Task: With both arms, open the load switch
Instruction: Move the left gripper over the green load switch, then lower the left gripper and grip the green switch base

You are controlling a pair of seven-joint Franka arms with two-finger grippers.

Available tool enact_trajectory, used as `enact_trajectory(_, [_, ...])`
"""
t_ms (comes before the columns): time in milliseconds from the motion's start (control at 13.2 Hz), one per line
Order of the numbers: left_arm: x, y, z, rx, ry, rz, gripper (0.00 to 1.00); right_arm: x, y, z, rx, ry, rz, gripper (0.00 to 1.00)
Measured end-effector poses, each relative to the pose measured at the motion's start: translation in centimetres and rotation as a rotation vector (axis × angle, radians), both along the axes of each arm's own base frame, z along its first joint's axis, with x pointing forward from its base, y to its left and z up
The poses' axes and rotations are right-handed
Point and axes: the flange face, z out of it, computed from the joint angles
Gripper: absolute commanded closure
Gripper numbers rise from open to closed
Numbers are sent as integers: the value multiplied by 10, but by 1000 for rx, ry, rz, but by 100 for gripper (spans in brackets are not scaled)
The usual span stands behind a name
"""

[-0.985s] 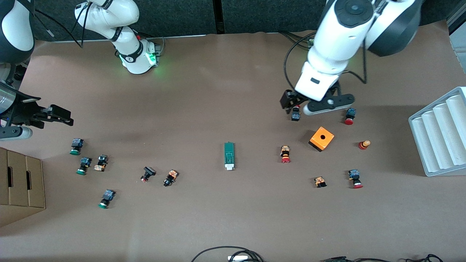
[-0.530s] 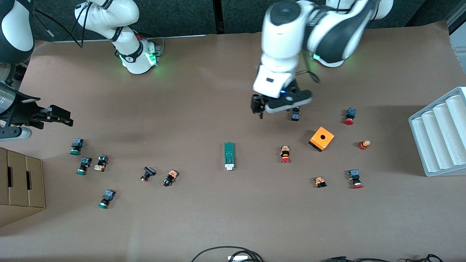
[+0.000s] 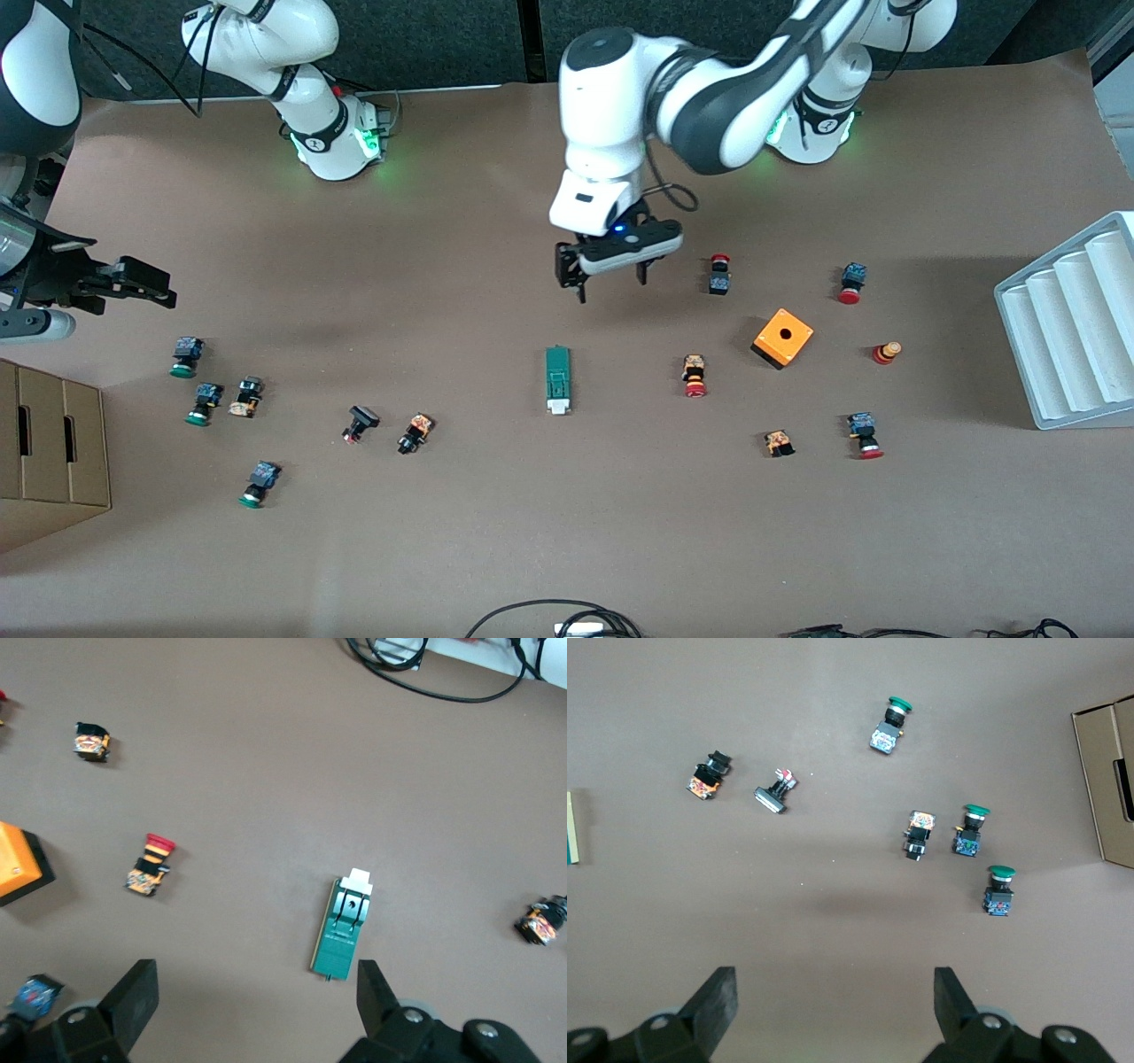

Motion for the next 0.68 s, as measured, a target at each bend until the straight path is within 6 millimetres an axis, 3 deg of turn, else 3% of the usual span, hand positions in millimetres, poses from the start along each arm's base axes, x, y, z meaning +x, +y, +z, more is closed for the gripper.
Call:
enact_trajectory(379, [-39,-52,-79,82,-157,-18,1,0,-2,0,0,0,-3,0])
enact_trajectory(682, [-61,-76,-148,110,-292,-45,1,0,-2,-1,0,1,-4,0])
